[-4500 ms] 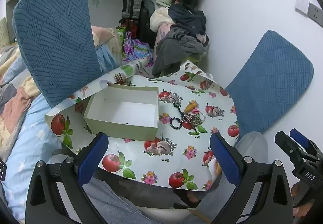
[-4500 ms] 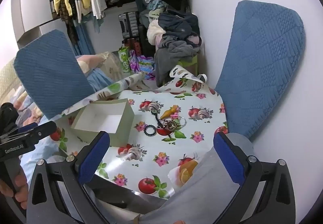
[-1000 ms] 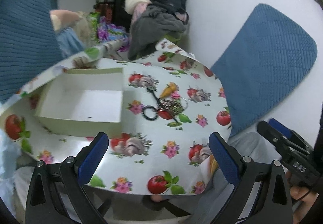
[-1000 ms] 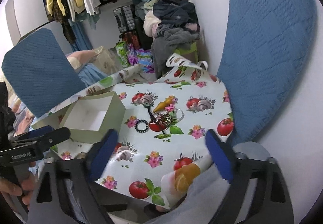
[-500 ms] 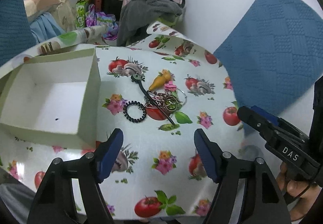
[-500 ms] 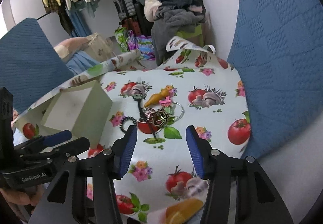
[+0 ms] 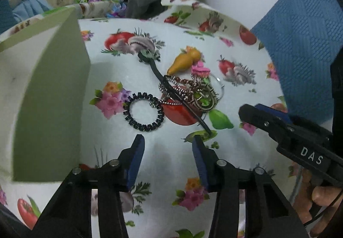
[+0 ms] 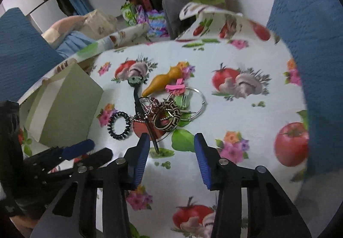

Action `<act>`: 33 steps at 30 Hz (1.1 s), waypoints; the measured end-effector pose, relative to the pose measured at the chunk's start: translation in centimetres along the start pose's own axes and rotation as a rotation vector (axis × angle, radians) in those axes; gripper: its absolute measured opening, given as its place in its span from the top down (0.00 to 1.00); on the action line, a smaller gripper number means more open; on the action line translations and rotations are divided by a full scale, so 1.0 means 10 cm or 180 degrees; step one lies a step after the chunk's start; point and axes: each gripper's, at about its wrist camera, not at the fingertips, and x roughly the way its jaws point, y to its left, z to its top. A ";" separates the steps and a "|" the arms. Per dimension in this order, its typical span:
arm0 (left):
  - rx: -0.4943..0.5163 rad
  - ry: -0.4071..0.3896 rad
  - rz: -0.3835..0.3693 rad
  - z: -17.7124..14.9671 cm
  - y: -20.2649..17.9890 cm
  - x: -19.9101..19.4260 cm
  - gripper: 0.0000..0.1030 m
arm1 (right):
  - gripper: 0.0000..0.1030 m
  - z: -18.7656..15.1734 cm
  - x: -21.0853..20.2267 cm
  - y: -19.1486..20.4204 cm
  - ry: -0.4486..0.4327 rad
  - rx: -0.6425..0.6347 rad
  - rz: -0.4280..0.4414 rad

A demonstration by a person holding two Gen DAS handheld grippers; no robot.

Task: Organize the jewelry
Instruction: 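Lower the right tool onto the patterned bangle while the left tool approaches the black hair tie, then close the right gripper on the bangle while the left gripper grasps the hair tie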

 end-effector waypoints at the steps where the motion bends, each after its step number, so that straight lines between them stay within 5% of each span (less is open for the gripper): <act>1: 0.0013 0.0014 -0.0015 0.02 0.00 0.04 0.58 | 0.65 0.02 0.07 -0.01 0.0038 0.0003 0.0004; 16: 0.0249 0.0073 0.0175 0.21 -0.03 0.46 0.69 | 0.74 0.23 0.67 -0.05 0.0306 -0.0037 0.0019; 23: 0.0481 0.0008 0.0306 0.24 -0.12 0.55 0.70 | 0.89 0.21 0.84 -0.07 0.0430 -0.0086 0.0004; 26: 0.0528 -0.0005 0.0355 0.23 -0.13 0.56 0.89 | 0.94 0.22 0.84 -0.07 0.0431 -0.0093 -0.0009; 33: 0.0252 0.0065 0.0172 0.24 -0.02 0.52 0.93 | 0.95 0.23 0.68 -0.09 0.0413 -0.0092 -0.0184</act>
